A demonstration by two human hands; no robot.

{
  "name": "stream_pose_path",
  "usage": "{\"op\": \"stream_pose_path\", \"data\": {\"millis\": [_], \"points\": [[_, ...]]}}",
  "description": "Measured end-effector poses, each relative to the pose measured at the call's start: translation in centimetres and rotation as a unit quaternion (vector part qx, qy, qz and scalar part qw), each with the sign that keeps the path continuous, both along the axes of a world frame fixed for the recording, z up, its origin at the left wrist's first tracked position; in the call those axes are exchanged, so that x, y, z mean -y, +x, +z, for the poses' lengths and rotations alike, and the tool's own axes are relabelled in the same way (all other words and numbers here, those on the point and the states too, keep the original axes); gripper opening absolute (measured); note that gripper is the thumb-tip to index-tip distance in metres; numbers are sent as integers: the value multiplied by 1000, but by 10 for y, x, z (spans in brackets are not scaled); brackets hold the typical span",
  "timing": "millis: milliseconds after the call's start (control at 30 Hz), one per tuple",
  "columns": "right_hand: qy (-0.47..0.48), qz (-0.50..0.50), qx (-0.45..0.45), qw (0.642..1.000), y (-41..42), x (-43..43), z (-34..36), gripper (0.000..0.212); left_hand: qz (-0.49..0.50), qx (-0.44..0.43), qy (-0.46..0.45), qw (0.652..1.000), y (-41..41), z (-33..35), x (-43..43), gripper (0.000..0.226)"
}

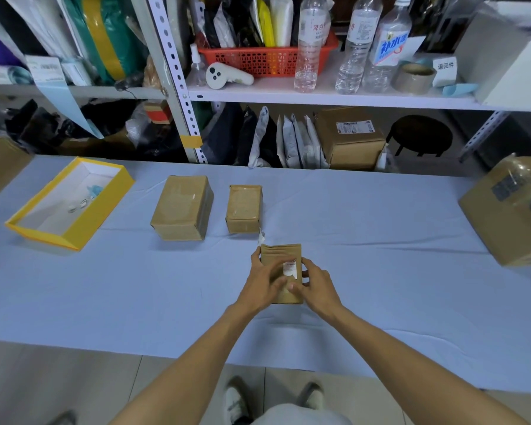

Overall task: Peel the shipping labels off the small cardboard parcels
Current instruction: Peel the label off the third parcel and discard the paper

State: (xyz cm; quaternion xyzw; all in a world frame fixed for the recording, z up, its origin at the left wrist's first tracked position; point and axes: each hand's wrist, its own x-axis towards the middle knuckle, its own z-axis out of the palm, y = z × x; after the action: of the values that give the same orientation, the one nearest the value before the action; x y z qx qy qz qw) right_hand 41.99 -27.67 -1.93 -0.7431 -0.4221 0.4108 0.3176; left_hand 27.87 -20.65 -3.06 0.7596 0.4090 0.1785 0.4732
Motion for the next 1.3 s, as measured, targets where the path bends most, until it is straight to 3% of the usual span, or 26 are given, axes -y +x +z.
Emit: {"op": "stream_pose_path", "data": {"millis": [333,533,767,1167,1300], "points": [[4,36,26,999,4,-3,1,48,-36,-24,8,999,0,0,-7,40],[7,46,32,998,7,-3,0,44,-61,-83,37,994,-1,-10,-13,20],[4,55,33,998,8,-4,-1,47,-114,-68,64,989,-12,-7,-17,53],[11,55,39,998,11,-6,-6,47,-112,-65,98,987,-10,-1,-14,43],[23,55,35,998,14,-4,-9,48,-67,-32,47,996,-10,-3,-14,54]]}}
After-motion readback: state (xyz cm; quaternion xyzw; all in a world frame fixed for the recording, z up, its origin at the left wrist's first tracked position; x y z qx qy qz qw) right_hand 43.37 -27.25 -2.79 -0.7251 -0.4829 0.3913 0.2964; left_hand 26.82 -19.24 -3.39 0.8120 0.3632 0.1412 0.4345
